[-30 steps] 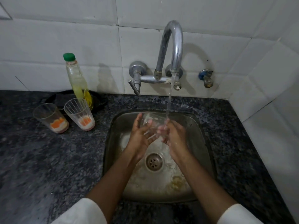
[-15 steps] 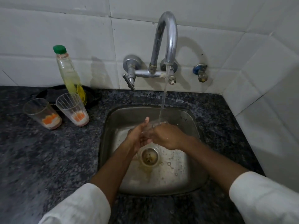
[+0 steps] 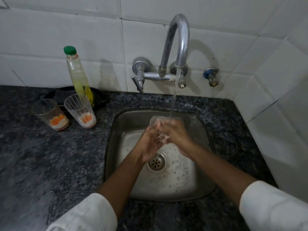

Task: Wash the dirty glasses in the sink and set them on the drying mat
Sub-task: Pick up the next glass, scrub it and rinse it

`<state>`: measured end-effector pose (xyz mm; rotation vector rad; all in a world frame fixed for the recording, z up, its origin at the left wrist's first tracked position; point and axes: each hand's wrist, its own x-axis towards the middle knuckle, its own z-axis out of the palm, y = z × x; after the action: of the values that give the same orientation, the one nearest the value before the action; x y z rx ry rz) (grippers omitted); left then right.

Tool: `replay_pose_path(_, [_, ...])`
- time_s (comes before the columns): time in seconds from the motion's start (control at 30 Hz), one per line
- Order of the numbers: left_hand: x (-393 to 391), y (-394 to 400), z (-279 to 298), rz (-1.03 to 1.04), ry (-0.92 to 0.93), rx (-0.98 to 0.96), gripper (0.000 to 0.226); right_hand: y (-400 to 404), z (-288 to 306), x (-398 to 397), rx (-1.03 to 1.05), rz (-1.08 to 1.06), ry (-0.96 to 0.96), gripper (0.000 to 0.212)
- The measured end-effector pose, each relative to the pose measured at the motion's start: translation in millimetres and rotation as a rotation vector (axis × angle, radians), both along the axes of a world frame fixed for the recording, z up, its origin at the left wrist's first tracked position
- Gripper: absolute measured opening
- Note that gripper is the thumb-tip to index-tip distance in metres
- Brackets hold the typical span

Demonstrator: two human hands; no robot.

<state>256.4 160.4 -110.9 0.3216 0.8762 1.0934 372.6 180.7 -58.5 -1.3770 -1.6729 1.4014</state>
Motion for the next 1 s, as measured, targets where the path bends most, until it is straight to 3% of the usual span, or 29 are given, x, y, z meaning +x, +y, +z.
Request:
replay_pose_path(0.03, [2.8,-0.9,-1.3,0.058,-0.112,0.013,0.016,-2.0,0.5,-7.2,-0.102,-0.114,0.174,0.017])
replay_pose_path(0.07, [3.1,0.4,0.0,0.098,-0.172,0.029,0.012,-4.2,-0.3,-8.7,-0.06,-0.09,0.181,0.019])
replay_pose_path(0.1, [-0.2,4.8,1.0,0.103,-0.14,0.03,0.012,-3.6,-3.2,-2.5,0.092,0.035,0.052,0.019])
replay_pose_path(0.17, [-10.1,13.9,5.6,0.01,0.124,-0.036,0.02,-0.3,-5.8,15.6,0.436,0.423,-0.46,0.011])
replay_pose_path(0.2, [-13.1,16.0,7.6,-0.071,0.23,-0.077,0.026,3.0,-7.4,25.0,0.523,0.546,-0.668,0.008])
replay_pose_path(0.23, [-14.4,15.0,8.3,-0.124,0.265,-0.099,0.032,4.4,-9.6,30.4,0.538,0.59,-0.751,0.004])
replay_pose_path(0.27, [-13.5,11.1,8.4,-0.14,0.238,-0.088,0.037,4.3,-12.7,28.4,0.491,0.52,-0.724,0.013])
replay_pose_path(0.37, [-3.8,-0.4,4.2,0.003,-0.07,0.022,0.027,-6.4,-8.3,-5.0,0.048,0.013,-0.061,0.02])
replay_pose_path(0.4, [-3.4,-1.6,2.6,0.058,-0.138,0.025,0.024,-13.5,-3.2,-11.8,0.078,-0.037,0.006,0.018])
replay_pose_path(0.43, [-5.4,1.1,1.6,0.076,-0.126,0.011,0.025,-16.8,-2.4,-11.0,0.25,0.038,-0.078,0.015])
replay_pose_path(0.5, [-12.2,10.6,3.5,-0.001,0.077,-0.06,0.037,-15.6,-7.5,-1.1,0.591,0.395,-0.618,0.024])
replay_pose_path(0.53, [-14.1,13.9,2.7,-0.057,0.18,-0.106,0.04,-12.7,-9.4,7.1,0.63,0.51,-0.856,0.029])
replay_pose_path(0.57, [-14.1,13.5,0.9,-0.078,0.213,-0.13,0.04,-8.9,-10.7,12.2,0.619,0.542,-0.919,0.028])
replay_pose_path(0.6, [-12.5,9.7,-0.7,-0.08,0.184,-0.127,0.041,-6.8,-10.7,9.9,0.534,0.483,-0.855,0.023])
replay_pose_path(0.7, [0.1,-4.4,-0.5,0.06,-0.173,-0.061,0.03,-2.9,-4.0,-11.3,0.159,0.024,-0.197,0.021])
replay_pose_path(0.73, [2.2,-4.3,-3.5,0.112,-0.247,-0.057,0.026,-3.6,-0.1,-13.5,0.133,-0.014,-0.115,0.021])
replay_pose_path(0.77, [1.3,-1.3,-4.0,0.13,-0.239,-0.049,0.026,-2.5,0.5,-8.3,0.243,0.07,-0.177,0.021])
replay_pose_path(0.87, [-7.3,9.7,-2.4,0.01,0.004,-0.06,0.059,-3.5,0.6,15.5,0.563,0.495,-0.761,0.012])
replay_pose_path(0.9, [-7.6,10.0,-3.8,-0.032,0.06,-0.074,0.065,-1.0,-0.9,21.5,0.589,0.513,-0.793,0.013])
replay_pose_path(0.93, [-6.2,7.3,-4.9,-0.043,0.064,-0.066,0.06,-0.8,-3.8,21.3,0.543,0.452,-0.715,0.015])
replay_pose_path(1.0, [-0.6,-0.2,-2.4,0.028,-0.071,-0.024,0.038,-4.7,-4.6,5.5,0.296,0.147,-0.301,0.023])
